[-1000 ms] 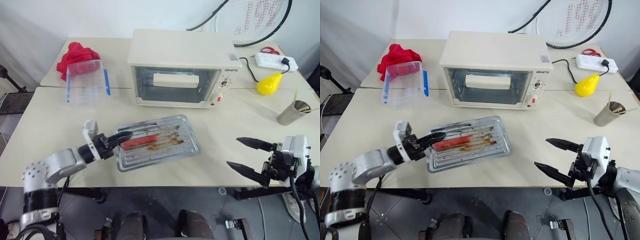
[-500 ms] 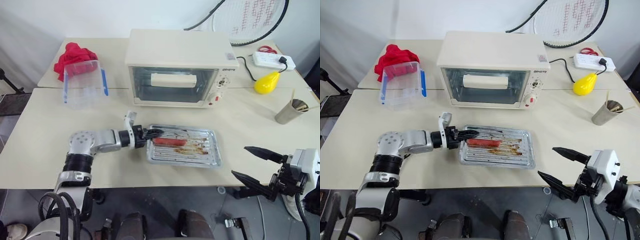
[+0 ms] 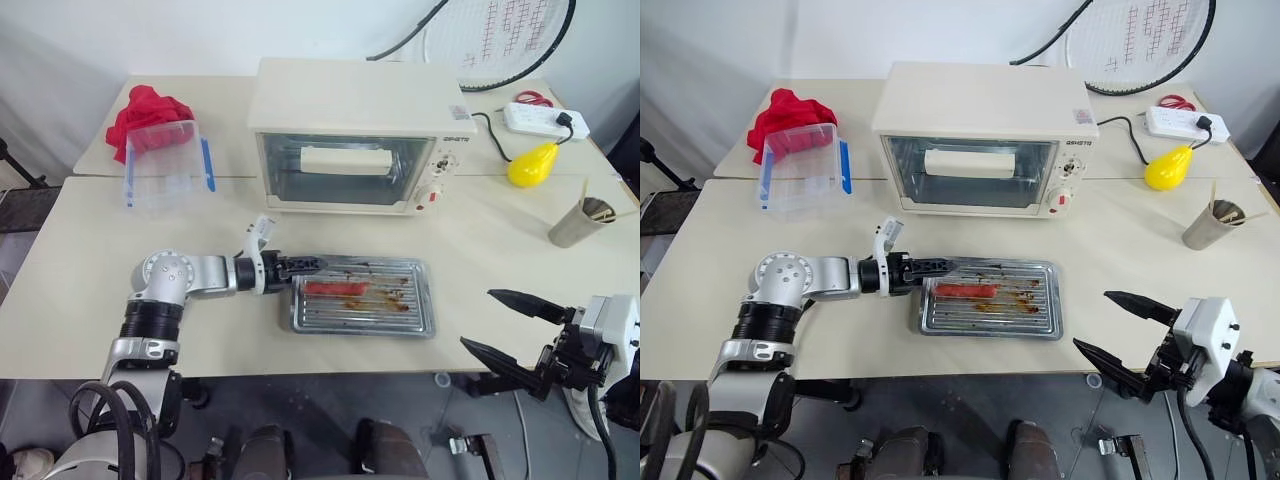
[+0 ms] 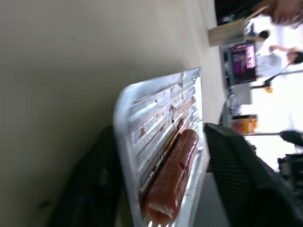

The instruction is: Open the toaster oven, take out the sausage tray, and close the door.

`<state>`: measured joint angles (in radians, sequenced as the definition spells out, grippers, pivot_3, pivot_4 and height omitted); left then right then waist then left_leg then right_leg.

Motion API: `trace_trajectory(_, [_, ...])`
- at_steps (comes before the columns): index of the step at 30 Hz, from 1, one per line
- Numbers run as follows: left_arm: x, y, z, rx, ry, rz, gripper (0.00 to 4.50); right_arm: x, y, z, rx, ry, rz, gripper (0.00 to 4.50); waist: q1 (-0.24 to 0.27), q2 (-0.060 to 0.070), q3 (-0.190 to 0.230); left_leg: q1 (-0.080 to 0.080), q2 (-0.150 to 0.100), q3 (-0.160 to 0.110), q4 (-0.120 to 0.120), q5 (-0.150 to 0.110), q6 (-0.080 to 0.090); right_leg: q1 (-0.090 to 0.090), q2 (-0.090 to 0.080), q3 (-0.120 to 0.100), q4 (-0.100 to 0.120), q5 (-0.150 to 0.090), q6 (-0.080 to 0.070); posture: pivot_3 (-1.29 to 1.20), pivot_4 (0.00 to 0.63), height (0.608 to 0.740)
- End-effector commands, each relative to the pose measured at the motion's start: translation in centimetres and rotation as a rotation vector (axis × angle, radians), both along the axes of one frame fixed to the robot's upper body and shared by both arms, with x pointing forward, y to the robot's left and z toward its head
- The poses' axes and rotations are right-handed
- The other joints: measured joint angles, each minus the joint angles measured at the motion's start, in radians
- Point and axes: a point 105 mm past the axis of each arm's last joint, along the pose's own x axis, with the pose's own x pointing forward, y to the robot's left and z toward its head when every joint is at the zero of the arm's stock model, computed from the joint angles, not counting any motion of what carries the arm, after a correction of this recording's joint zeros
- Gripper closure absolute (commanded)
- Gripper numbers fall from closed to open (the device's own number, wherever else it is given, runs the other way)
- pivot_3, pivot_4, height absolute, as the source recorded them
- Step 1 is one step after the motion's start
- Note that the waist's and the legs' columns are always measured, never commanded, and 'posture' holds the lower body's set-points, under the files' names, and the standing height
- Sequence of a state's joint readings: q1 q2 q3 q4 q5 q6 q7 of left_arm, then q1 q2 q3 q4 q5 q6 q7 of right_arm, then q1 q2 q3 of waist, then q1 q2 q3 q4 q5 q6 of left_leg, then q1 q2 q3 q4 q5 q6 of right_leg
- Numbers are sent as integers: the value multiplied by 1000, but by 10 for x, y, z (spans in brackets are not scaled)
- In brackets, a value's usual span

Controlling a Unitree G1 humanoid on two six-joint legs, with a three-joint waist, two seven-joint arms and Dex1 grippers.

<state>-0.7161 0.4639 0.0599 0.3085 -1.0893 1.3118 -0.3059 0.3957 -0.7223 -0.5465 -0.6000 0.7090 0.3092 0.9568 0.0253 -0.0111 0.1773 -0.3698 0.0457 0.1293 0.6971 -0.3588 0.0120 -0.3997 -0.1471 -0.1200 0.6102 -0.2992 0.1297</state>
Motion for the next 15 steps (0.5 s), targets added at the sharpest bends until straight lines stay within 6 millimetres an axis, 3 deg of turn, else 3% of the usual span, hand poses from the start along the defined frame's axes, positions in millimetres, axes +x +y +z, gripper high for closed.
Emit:
trace_trajectory(1, [-3, 9, 8, 43, -87, -10, 339, 0, 2, 4, 5, -28, 10, 0, 0, 0, 0, 0, 0, 0, 0, 0, 0, 0, 0, 0, 0, 0, 0, 0, 150, 740])
trace_trajectory(2, [-6, 18, 12, 80, -162, -26, 58, 1, 2, 3, 5, -25, 17, 0, -1, 0, 0, 0, 0, 0, 0, 0, 0, 0, 0, 0, 0, 0, 0, 0, 150, 740])
trace_trajectory(4, [-8, 51, 27, 138, -391, -12, 23, 6, -2, 1, 6, -23, 28, 0, -10, 0, 0, 1, 0, 0, 0, 0, 0, 0, 0, 1, 0, 0, 0, 0, 150, 740])
trace_trajectory(8, [-24, 87, 38, 216, -626, -88, 23, 12, -13, -2, 1, -20, 27, 0, -11, 0, 0, 0, 1, 6, -4, 0, -2, -7, 2, 4, 1, 0, -1, 0, 150, 740])
trace_trajectory(11, [-45, 117, 37, 351, -836, -158, 23, 15, -28, -4, -18, -16, 24, 0, -5, 1, 0, -1, 1, 9, -4, 0, -2, -9, 1, 7, 0, 0, -1, 0, 150, 740])
trace_trajectory(15, [-67, 142, 22, 474, -968, -236, 23, 20, -36, -8, -60, -16, 57, 0, -1, 1, 0, -1, 2, 11, -5, 0, -2, -10, 1, 8, 0, 0, -1, 0, 150, 740])
